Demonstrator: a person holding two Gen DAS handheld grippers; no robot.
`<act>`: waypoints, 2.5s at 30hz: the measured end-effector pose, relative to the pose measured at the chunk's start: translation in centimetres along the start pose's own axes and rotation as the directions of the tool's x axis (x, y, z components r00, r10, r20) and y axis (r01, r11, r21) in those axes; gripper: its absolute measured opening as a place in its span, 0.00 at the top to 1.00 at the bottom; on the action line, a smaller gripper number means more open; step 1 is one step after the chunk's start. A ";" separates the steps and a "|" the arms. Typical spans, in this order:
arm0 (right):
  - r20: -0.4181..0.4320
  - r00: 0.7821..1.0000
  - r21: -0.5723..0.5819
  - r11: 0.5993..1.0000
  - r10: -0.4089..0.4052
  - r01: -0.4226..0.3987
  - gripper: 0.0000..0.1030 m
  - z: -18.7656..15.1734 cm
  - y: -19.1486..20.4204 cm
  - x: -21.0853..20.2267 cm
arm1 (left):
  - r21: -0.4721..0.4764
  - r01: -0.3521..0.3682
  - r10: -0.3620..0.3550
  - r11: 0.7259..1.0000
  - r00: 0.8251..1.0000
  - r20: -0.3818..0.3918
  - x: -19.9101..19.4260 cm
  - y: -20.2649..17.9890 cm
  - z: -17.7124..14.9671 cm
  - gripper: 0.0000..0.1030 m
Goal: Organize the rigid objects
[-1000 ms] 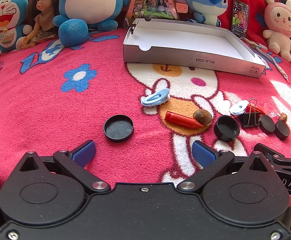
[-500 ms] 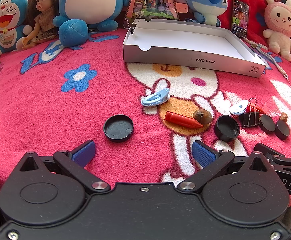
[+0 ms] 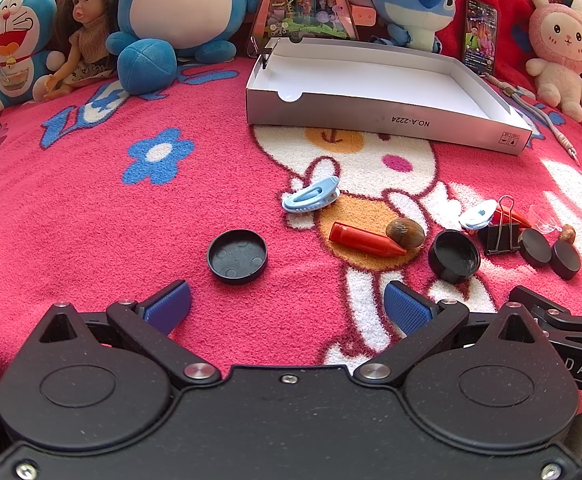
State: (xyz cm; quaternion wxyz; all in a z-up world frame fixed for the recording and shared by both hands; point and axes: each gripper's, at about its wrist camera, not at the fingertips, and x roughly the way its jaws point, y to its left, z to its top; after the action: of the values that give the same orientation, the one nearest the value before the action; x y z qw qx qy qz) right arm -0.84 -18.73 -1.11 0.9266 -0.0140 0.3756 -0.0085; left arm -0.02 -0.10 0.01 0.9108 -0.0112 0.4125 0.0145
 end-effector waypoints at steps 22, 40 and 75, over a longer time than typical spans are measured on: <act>0.112 0.993 -0.005 0.999 0.033 -0.033 0.00 -1.5 -0.6 -0.1 | 0.024 0.010 -0.011 1.000 0.999 0.038 -0.2 0.4 -0.5 0.00; 0.232 0.973 -0.035 0.999 0.005 0.003 0.29 -0.9 -2.6 -2.3 | -0.024 -0.040 0.044 0.999 0.978 0.202 -2.5 3.2 -0.8 0.54; 0.191 0.979 -0.004 0.998 0.065 -0.066 0.65 -1.1 -2.4 -2.0 | -0.050 0.040 -0.030 0.998 0.981 0.190 -1.9 3.7 -1.0 0.71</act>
State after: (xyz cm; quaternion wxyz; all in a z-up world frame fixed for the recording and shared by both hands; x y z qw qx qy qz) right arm -3.07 -21.07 -0.43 0.9582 -0.0014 0.2852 0.0229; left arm -2.09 3.50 0.75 0.9453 -0.0414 0.3234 0.0107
